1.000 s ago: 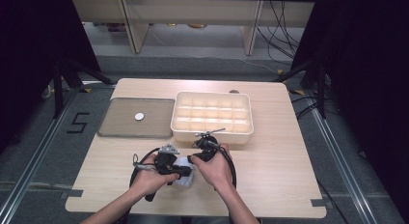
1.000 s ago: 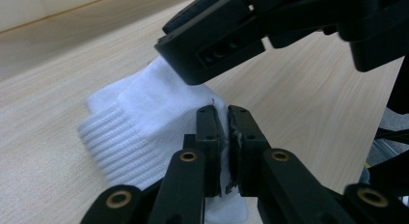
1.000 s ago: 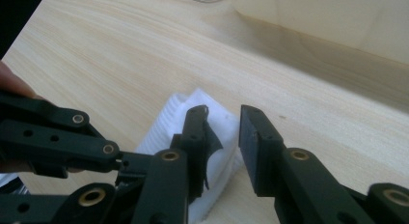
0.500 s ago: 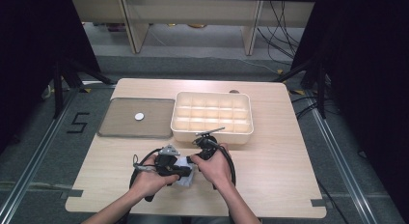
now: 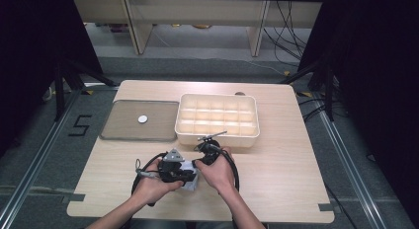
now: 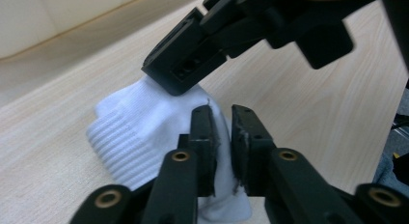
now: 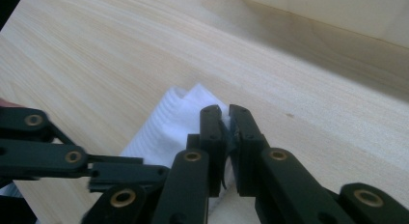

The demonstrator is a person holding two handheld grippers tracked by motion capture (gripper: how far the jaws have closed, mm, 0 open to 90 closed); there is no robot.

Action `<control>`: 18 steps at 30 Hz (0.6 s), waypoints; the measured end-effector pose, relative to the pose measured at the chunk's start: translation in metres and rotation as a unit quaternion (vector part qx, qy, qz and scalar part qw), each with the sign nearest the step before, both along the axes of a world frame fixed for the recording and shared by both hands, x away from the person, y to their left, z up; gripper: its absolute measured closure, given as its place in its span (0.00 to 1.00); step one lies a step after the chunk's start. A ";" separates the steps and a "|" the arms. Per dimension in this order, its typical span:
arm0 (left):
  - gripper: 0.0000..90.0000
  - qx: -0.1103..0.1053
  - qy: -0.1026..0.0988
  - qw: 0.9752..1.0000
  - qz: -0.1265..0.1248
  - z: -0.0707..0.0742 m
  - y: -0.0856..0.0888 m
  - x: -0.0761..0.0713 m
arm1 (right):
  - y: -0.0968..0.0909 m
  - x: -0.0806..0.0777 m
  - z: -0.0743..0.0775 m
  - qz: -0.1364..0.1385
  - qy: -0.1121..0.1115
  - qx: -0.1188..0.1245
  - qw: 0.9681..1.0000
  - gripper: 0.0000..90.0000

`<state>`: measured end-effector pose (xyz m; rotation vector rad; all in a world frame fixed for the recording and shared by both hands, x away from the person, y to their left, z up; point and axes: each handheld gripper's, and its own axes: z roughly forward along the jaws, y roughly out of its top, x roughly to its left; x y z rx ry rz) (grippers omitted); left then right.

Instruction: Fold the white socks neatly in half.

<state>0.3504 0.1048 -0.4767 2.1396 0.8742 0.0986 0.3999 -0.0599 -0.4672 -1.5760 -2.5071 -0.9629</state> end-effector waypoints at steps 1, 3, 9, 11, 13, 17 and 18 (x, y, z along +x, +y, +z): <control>0.84 0.002 -0.007 1.000 -0.004 0.001 0.001 -0.003 | 0.000 0.000 0.000 -0.003 0.001 -0.001 1.000 0.95; 0.83 0.006 -0.019 1.000 -0.006 0.004 0.002 -0.008 | -0.001 0.000 0.000 -0.001 0.001 0.001 1.000 0.95; 0.86 0.006 -0.035 0.999 -0.014 0.011 0.005 -0.023 | -0.001 0.000 -0.002 -0.007 -0.003 -0.001 1.000 0.95; 0.89 0.008 -0.032 0.999 -0.019 0.010 0.005 -0.023 | -0.001 0.000 -0.002 -0.007 -0.003 -0.002 1.000 0.95; 0.93 0.004 -0.027 1.000 -0.016 0.007 0.005 -0.023 | 0.000 -0.001 0.000 -0.010 0.001 -0.001 1.000 0.95; 0.97 -0.008 -0.018 1.000 -0.010 0.002 0.000 -0.024 | -0.001 0.000 0.000 -0.010 0.002 0.006 1.000 0.95; 0.97 0.002 -0.013 1.000 -0.016 0.001 0.001 -0.024 | -0.001 0.000 0.000 -0.011 0.001 0.004 1.000 0.95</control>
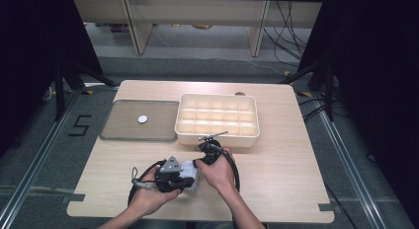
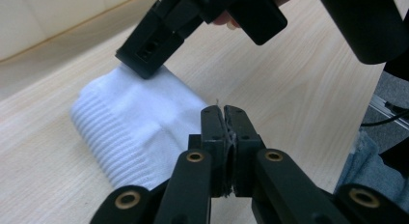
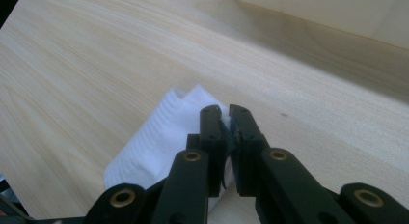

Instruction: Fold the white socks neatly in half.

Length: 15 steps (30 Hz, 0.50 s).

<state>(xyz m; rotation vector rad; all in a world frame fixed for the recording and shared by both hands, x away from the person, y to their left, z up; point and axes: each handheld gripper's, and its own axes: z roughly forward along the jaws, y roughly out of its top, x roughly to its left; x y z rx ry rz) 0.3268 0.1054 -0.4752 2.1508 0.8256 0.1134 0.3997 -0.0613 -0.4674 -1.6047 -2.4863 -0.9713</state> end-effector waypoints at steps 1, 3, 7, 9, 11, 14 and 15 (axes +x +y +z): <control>0.97 0.000 0.001 1.000 -0.001 -0.002 -0.001 0.001 | 0.000 0.000 0.000 0.001 -0.001 -0.002 1.000 0.95; 0.98 0.006 0.003 1.000 -0.002 -0.004 -0.002 0.001 | 0.000 0.000 0.000 0.001 -0.003 -0.002 1.000 0.95; 0.98 0.002 0.014 1.000 0.002 -0.008 -0.004 0.002 | -0.001 0.000 0.000 0.004 0.000 -0.006 1.000 0.95; 0.98 -0.003 0.019 1.000 0.006 -0.010 -0.004 0.002 | 0.000 -0.001 0.000 -0.002 0.000 -0.005 1.000 0.95; 0.98 0.006 0.018 1.000 0.002 -0.011 -0.003 0.002 | 0.000 0.000 -0.002 0.002 -0.007 -0.011 1.000 0.95; 0.99 0.011 0.019 1.000 -0.004 -0.013 -0.004 0.002 | 0.001 -0.001 -0.004 0.001 0.002 -0.017 1.000 0.95; 0.99 0.008 0.020 1.000 0.000 -0.013 -0.005 0.002 | 0.002 -0.001 -0.006 -0.001 0.000 -0.021 1.000 0.95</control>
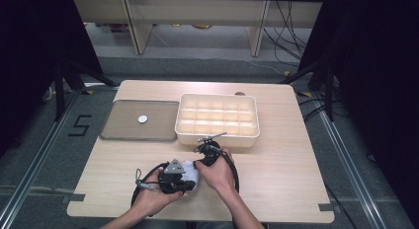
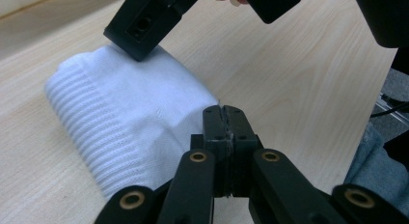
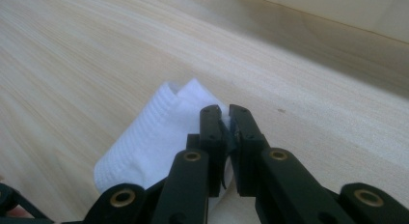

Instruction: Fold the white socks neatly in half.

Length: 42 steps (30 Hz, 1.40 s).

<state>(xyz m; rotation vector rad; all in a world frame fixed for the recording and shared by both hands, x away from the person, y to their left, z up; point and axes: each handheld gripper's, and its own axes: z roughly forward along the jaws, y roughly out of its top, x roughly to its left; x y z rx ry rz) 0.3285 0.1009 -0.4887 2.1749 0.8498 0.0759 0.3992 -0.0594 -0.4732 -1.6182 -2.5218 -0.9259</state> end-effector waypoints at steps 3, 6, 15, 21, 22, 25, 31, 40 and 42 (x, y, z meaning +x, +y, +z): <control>0.99 -0.005 0.000 1.000 0.004 -0.001 -0.002 0.000 | 0.001 0.000 -0.002 0.004 -0.005 -0.006 1.000 0.95; 0.99 0.005 0.001 1.000 -0.008 -0.002 -0.002 0.000 | 0.003 0.000 -0.002 -0.003 -0.002 -0.008 1.000 0.95; 0.99 0.008 0.003 1.000 -0.006 -0.006 -0.006 0.002 | 0.006 0.002 -0.007 0.000 -0.001 -0.019 1.000 0.95; 0.99 0.019 -0.004 1.000 -0.014 -0.007 -0.009 0.003 | 0.007 0.002 -0.008 0.004 0.004 -0.027 1.000 0.95; 0.99 0.018 -0.001 1.000 -0.012 -0.007 -0.009 0.003 | 0.006 0.003 -0.008 0.009 -0.002 -0.029 1.000 0.95; 0.99 0.020 -0.002 1.000 -0.004 -0.007 -0.008 0.004 | 0.009 0.003 -0.007 0.001 0.010 -0.028 1.000 0.95; 0.99 0.011 0.003 1.000 -0.008 -0.007 -0.010 0.004 | 0.011 0.002 -0.008 0.004 0.006 -0.028 1.000 0.95; 0.88 -0.039 0.020 0.999 0.000 0.007 0.002 0.002 | 0.008 0.002 -0.005 0.008 0.000 -0.015 1.000 0.93; 0.78 -0.058 0.013 0.998 0.007 0.016 0.009 0.001 | 0.006 0.001 -0.002 0.008 0.004 -0.002 1.000 0.92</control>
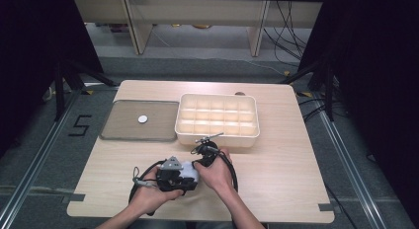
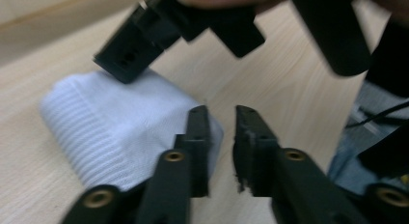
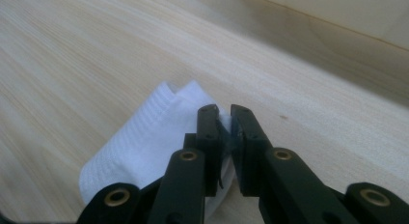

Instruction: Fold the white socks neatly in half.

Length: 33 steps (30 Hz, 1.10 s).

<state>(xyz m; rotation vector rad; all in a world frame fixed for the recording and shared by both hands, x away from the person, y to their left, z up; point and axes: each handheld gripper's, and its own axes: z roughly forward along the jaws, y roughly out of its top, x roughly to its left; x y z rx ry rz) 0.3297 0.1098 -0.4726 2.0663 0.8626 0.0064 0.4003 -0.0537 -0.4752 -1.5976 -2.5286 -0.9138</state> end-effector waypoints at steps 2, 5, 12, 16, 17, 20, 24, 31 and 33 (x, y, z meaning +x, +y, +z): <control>0.71 -0.017 -0.005 1.000 0.009 0.009 0.008 -0.001 | -0.001 -0.001 0.000 0.003 -0.009 0.001 1.000 0.90; 0.62 -0.031 -0.019 0.999 0.029 0.021 0.022 0.001 | -0.003 0.000 -0.001 0.007 -0.014 -0.002 1.000 0.88; 0.48 -0.034 -0.006 0.997 0.076 0.024 0.043 0.019 | -0.005 -0.002 0.003 0.009 -0.030 0.000 1.000 0.81; 0.45 -0.032 0.009 0.995 0.098 0.015 0.047 0.030 | -0.006 -0.004 0.010 0.000 -0.034 0.010 0.999 0.75; 0.45 -0.033 0.015 0.995 0.098 0.014 0.048 0.032 | -0.006 -0.004 0.011 -0.002 -0.041 0.009 0.999 0.74; 0.44 -0.035 0.023 0.994 0.105 0.011 0.050 0.035 | -0.011 -0.004 0.017 0.005 -0.053 0.019 0.998 0.70; 0.44 -0.042 0.033 0.993 0.106 0.007 0.052 0.038 | -0.022 -0.006 0.026 -0.013 -0.052 0.041 0.998 0.67; 0.43 -0.041 0.050 0.992 0.107 0.001 0.049 0.042 | -0.046 -0.012 0.032 -0.041 -0.051 0.038 0.997 0.63; 0.42 -0.042 0.052 0.992 0.110 0.000 0.048 0.043 | -0.055 -0.014 0.031 -0.048 -0.050 0.038 0.997 0.62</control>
